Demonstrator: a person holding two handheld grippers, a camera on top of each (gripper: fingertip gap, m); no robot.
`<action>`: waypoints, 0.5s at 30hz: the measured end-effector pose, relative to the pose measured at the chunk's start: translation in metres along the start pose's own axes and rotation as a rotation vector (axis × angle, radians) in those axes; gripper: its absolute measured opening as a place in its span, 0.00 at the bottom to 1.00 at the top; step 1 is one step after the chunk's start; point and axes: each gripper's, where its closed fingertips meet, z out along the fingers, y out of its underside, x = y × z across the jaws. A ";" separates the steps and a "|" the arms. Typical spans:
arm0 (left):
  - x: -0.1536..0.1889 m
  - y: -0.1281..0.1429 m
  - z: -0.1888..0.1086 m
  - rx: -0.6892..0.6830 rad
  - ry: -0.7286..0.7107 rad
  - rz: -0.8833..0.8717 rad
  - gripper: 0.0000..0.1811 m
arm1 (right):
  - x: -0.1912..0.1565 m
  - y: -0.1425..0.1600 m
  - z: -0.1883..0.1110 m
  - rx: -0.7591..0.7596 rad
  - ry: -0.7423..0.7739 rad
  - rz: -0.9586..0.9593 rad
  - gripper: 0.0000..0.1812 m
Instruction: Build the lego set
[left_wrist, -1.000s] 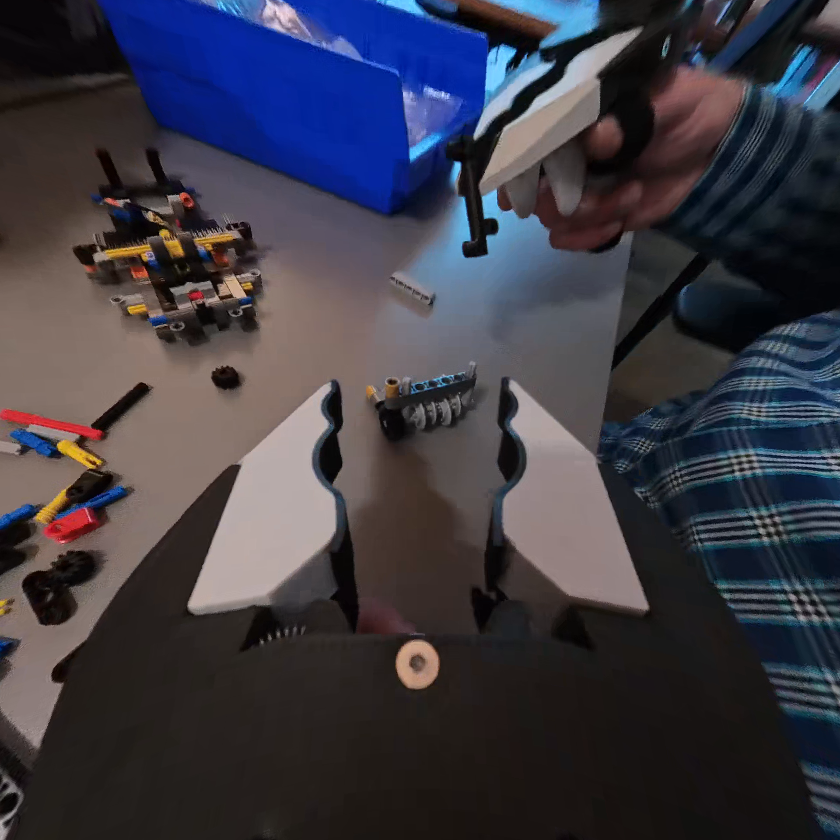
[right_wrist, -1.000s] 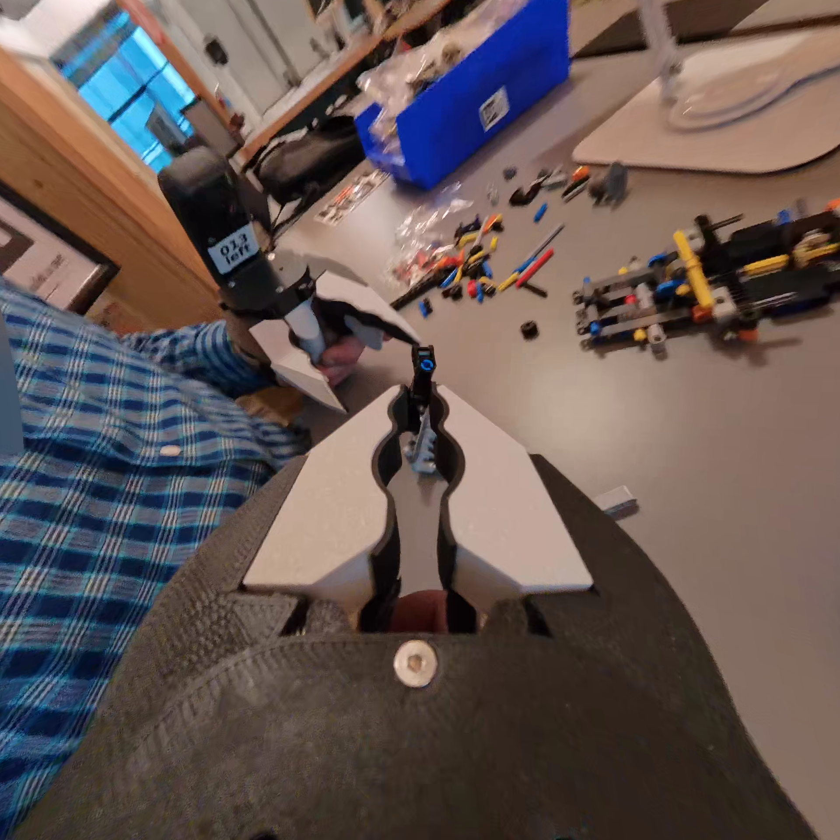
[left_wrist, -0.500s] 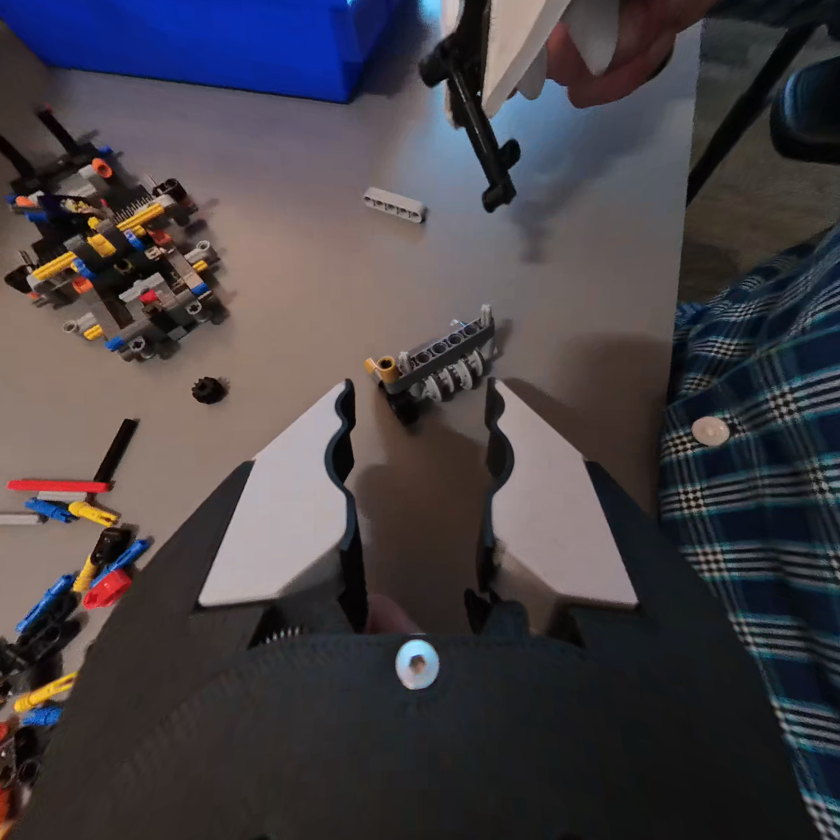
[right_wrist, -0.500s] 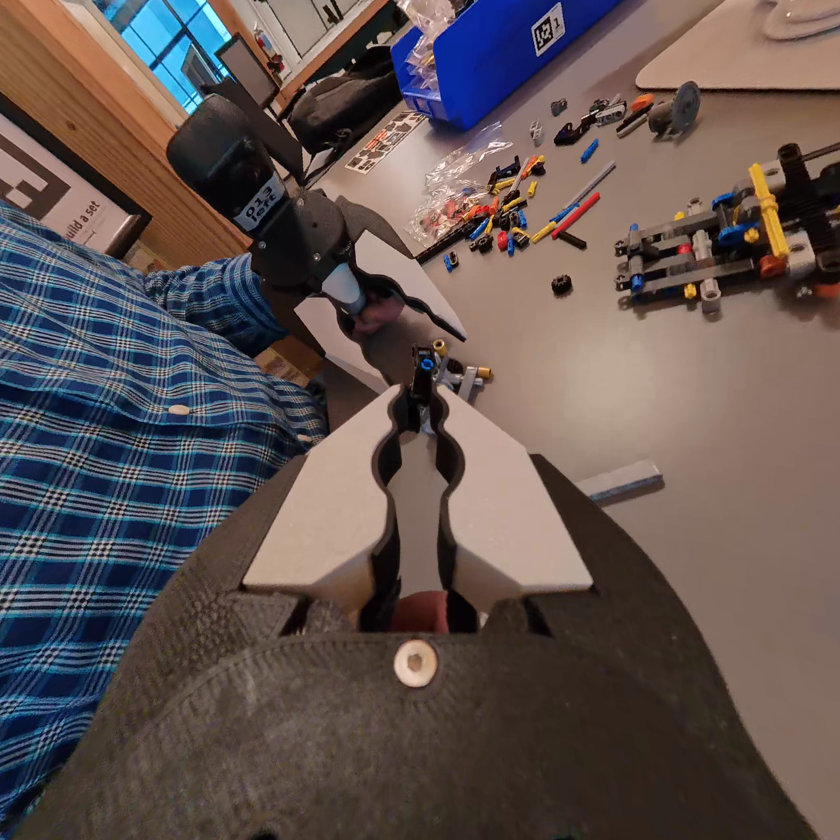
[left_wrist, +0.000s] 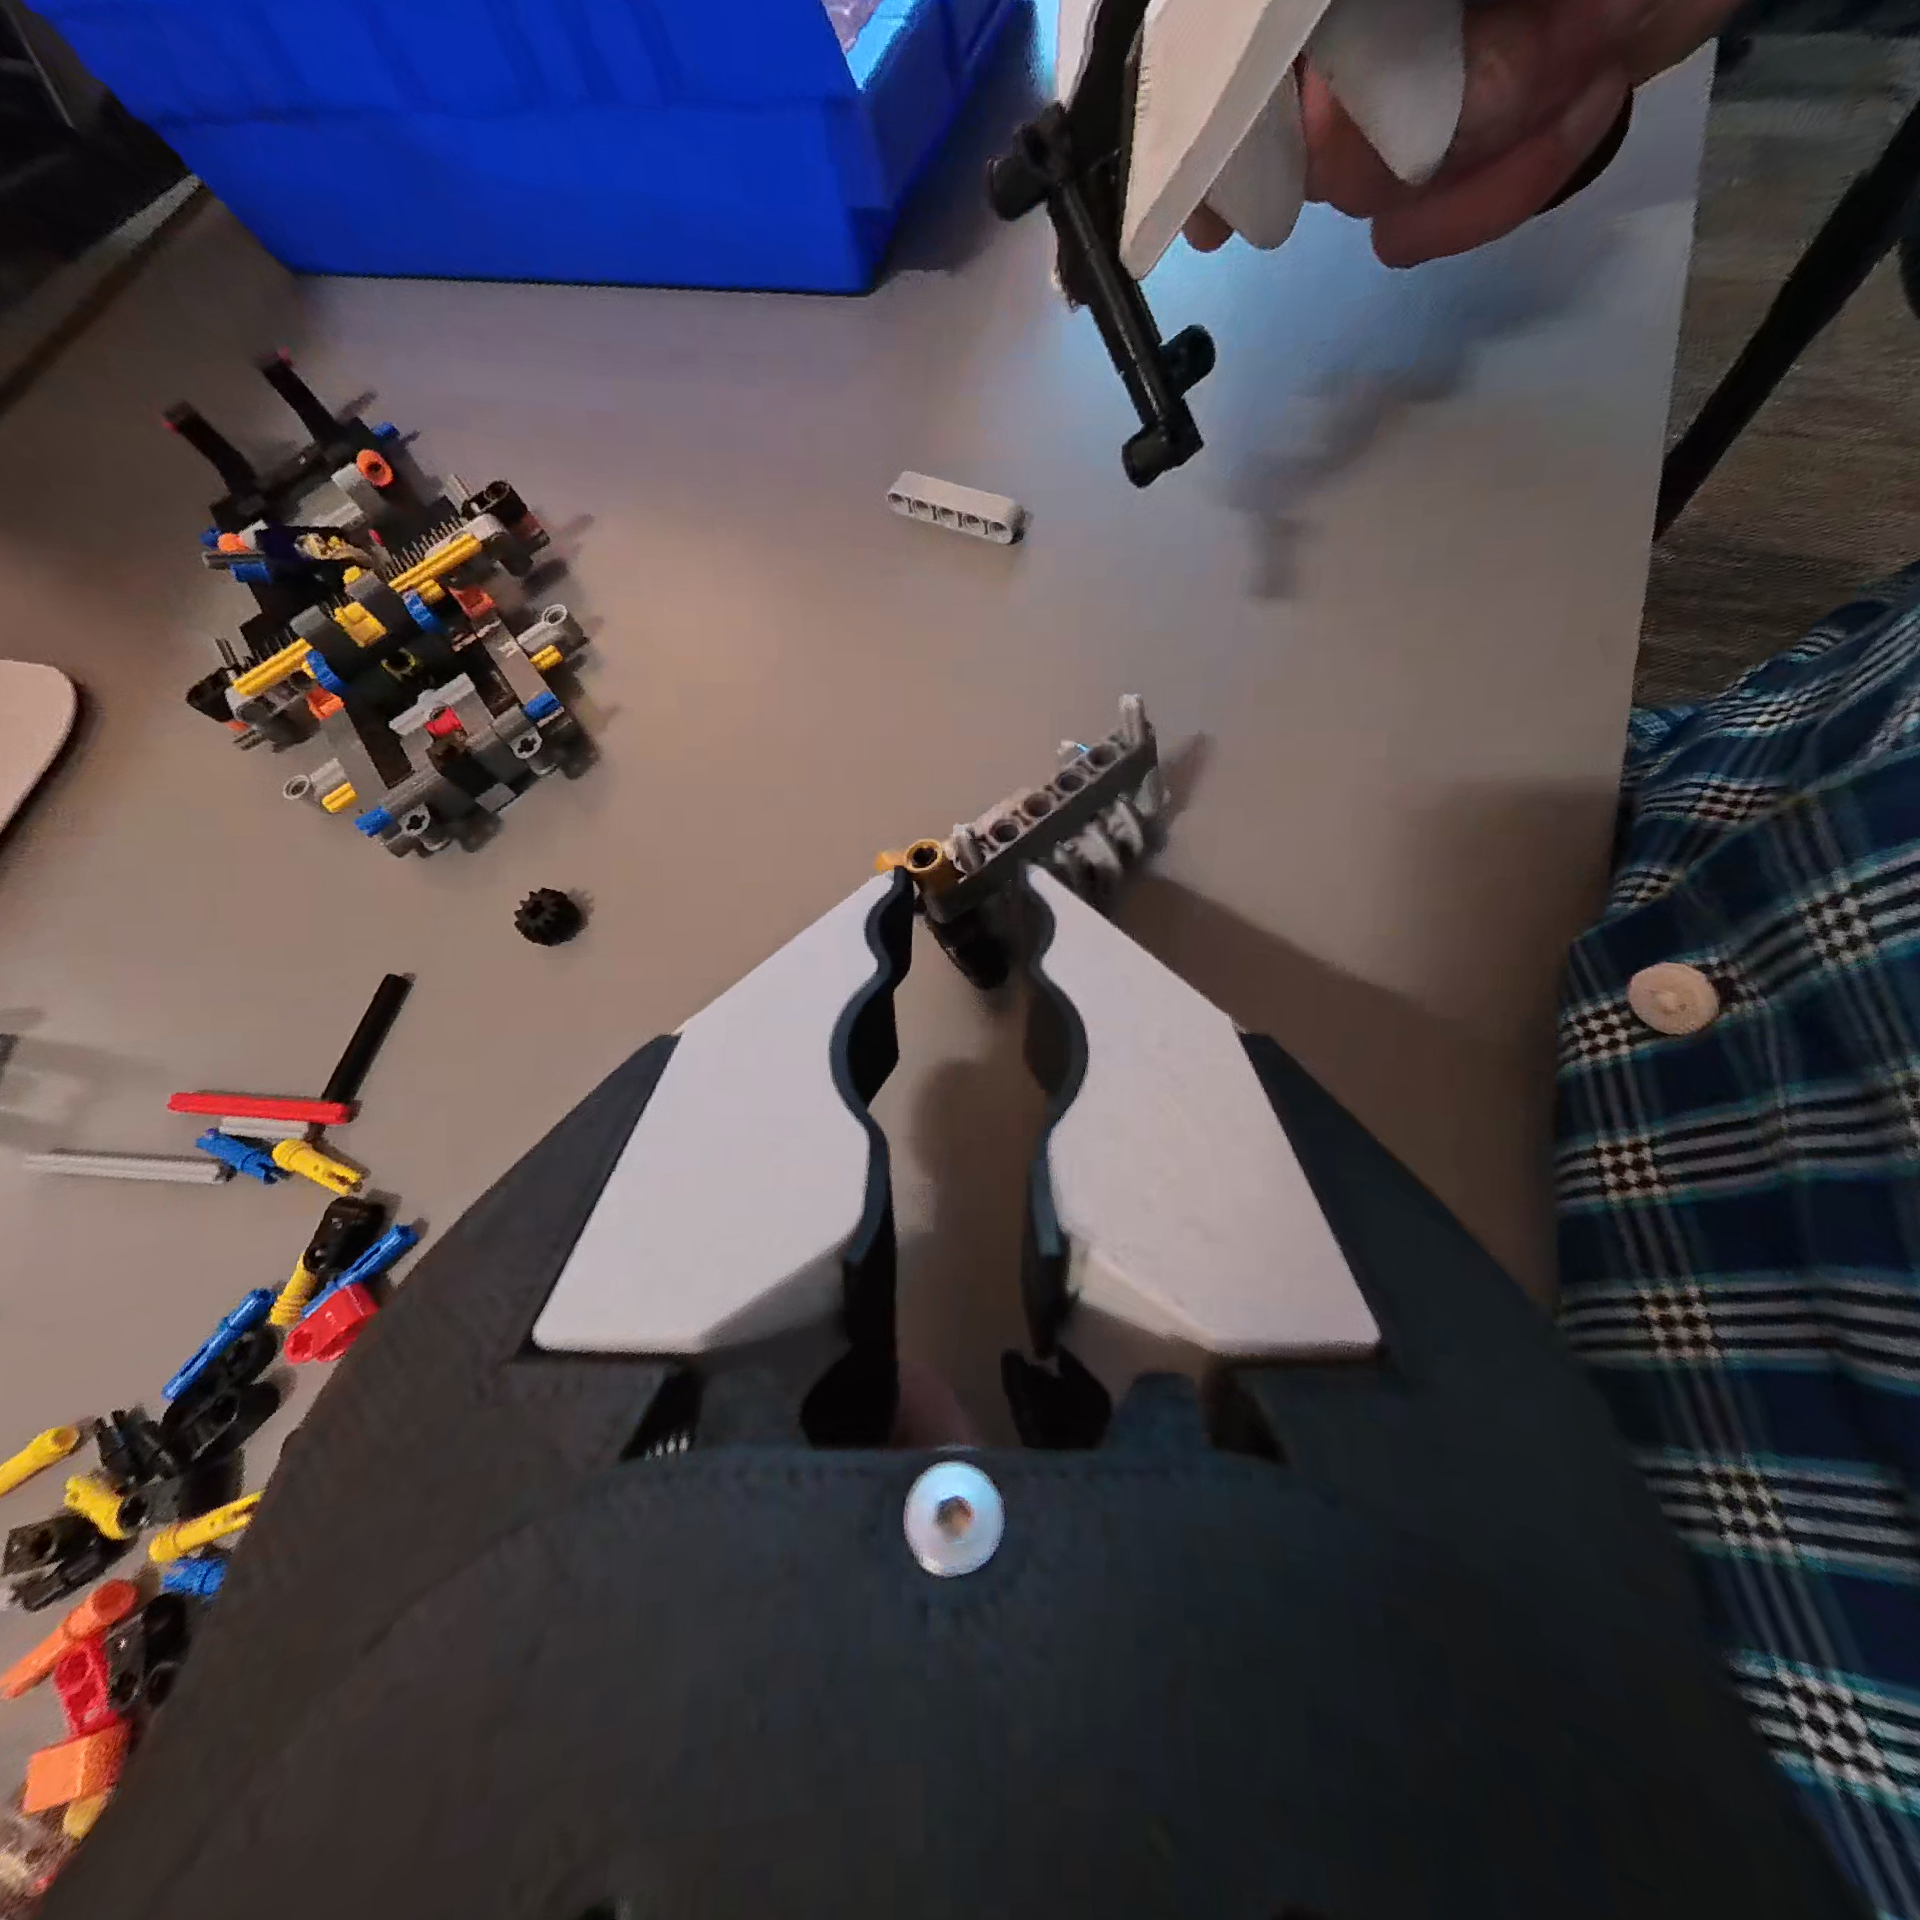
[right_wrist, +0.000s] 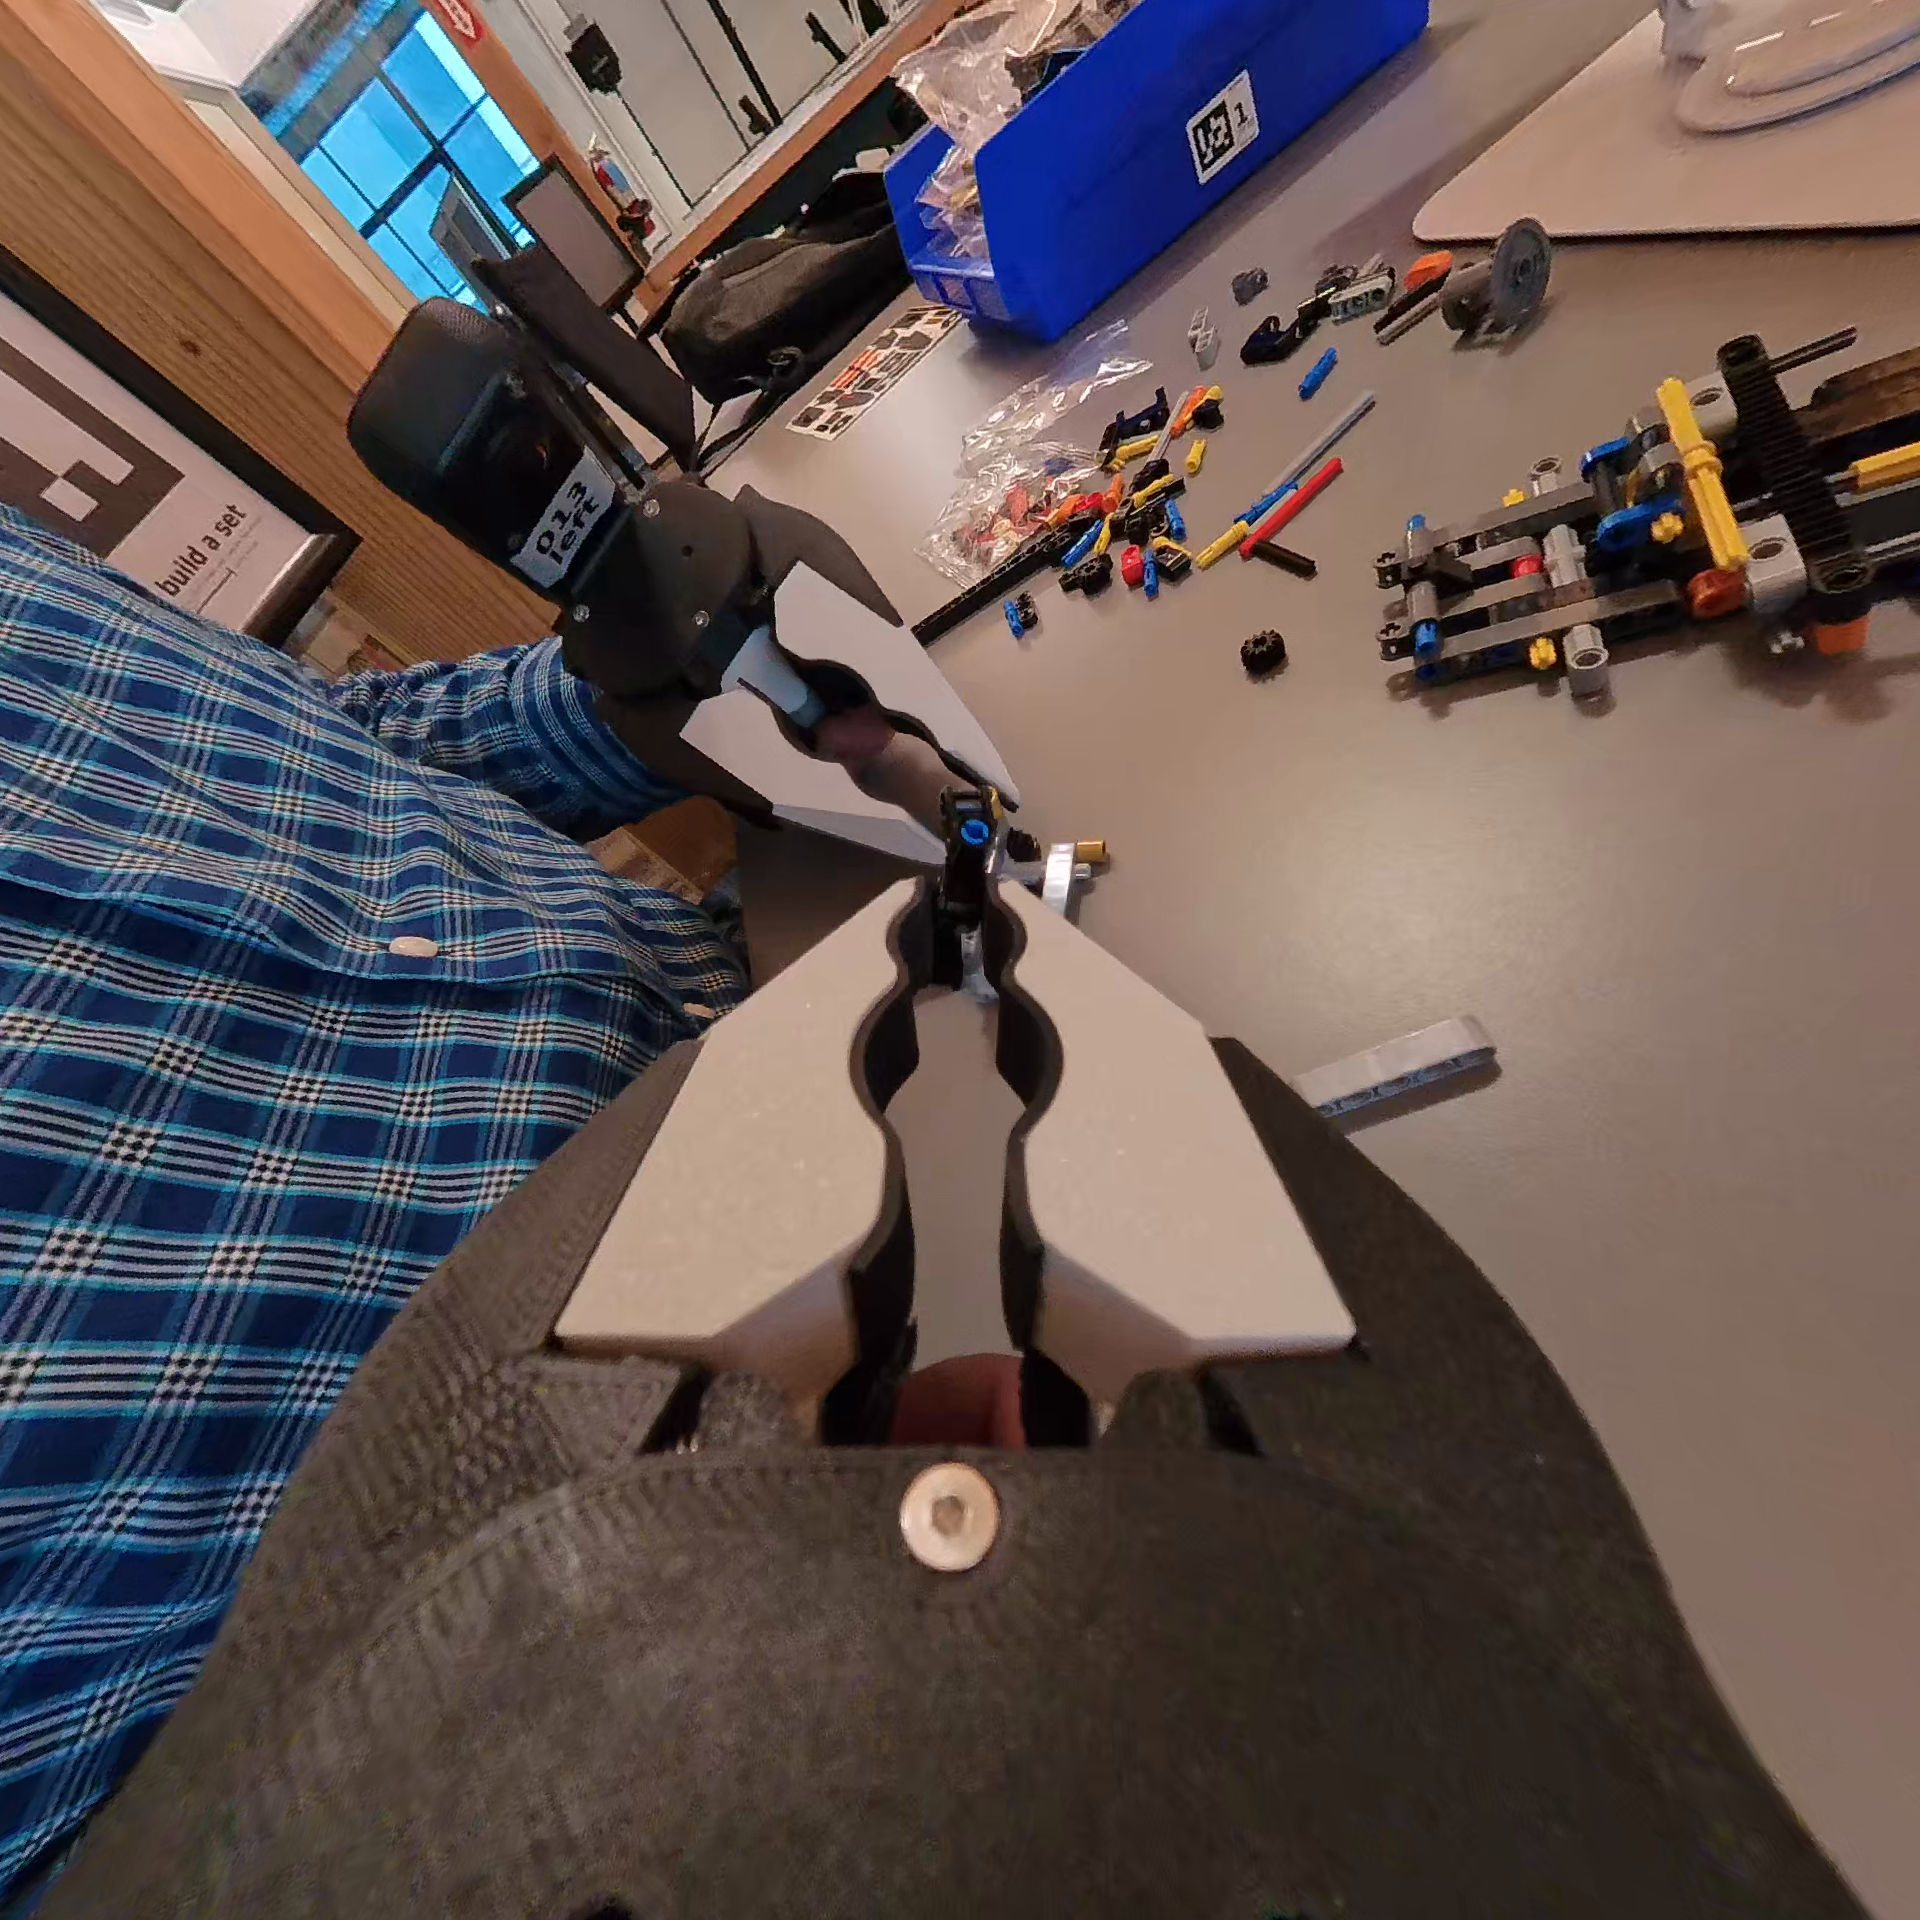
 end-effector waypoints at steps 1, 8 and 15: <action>0.000 0.000 0.000 0.001 -0.004 0.003 0.07 | -0.001 0.000 0.000 -0.001 0.000 -0.003 0.03; -0.001 0.001 -0.002 0.001 -0.045 0.008 0.04 | -0.001 0.000 0.001 -0.001 0.002 -0.006 0.03; -0.006 0.004 -0.007 -0.007 -0.098 -0.004 0.03 | 0.000 0.000 0.002 0.003 0.000 -0.003 0.03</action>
